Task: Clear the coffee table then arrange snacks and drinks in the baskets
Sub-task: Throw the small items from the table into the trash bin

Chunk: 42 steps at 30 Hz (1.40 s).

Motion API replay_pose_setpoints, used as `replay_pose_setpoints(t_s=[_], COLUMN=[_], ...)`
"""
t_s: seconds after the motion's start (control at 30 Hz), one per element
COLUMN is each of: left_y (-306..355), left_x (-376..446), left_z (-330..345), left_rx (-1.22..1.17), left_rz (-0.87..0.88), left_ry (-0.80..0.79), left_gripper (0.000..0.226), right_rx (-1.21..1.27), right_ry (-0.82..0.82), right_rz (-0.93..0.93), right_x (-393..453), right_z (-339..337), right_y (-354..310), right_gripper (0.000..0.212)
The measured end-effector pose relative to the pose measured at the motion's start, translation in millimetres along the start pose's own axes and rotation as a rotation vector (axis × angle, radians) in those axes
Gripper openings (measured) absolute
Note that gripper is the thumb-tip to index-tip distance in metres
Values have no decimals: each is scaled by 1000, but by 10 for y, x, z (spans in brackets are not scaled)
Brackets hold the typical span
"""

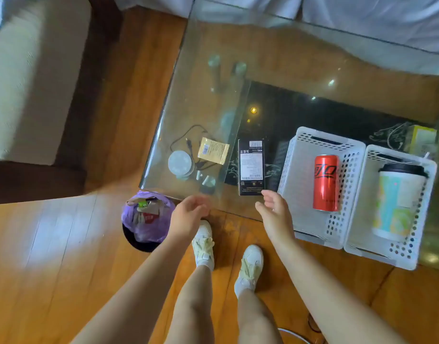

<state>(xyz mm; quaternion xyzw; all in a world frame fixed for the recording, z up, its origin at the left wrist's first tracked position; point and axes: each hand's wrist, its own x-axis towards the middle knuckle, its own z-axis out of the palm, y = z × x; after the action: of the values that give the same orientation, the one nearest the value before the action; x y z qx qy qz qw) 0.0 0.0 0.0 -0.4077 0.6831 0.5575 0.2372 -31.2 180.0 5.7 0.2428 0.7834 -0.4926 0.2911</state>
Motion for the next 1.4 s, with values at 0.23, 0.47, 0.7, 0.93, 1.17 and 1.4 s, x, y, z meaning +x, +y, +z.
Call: replay_pose_setpoints(t_s=[0.23, 0.47, 0.7, 0.93, 1.17, 1.4], left_y=[273, 628, 681, 683, 620, 364], left_x=[792, 1431, 1644, 1684, 1632, 1423], left_z=[41, 97, 167, 223, 238, 98], left_rx=[434, 934, 1221, 1371, 1382, 1070], left_rz=[257, 557, 624, 613, 589, 509], left_ry=[-1, 80, 23, 84, 90, 46], left_gripper=[29, 41, 52, 64, 49, 29], right_rx=[-234, -237, -302, -283, -200, -136], right_ry=[239, 238, 284, 325, 359, 289], right_rz=[-111, -87, -39, -71, -64, -49], right_x=[619, 893, 919, 912, 912, 836], right_z=[345, 500, 607, 613, 636, 591], right_y=[15, 190, 258, 260, 278, 315], right_gripper=[54, 80, 95, 74, 75, 99])
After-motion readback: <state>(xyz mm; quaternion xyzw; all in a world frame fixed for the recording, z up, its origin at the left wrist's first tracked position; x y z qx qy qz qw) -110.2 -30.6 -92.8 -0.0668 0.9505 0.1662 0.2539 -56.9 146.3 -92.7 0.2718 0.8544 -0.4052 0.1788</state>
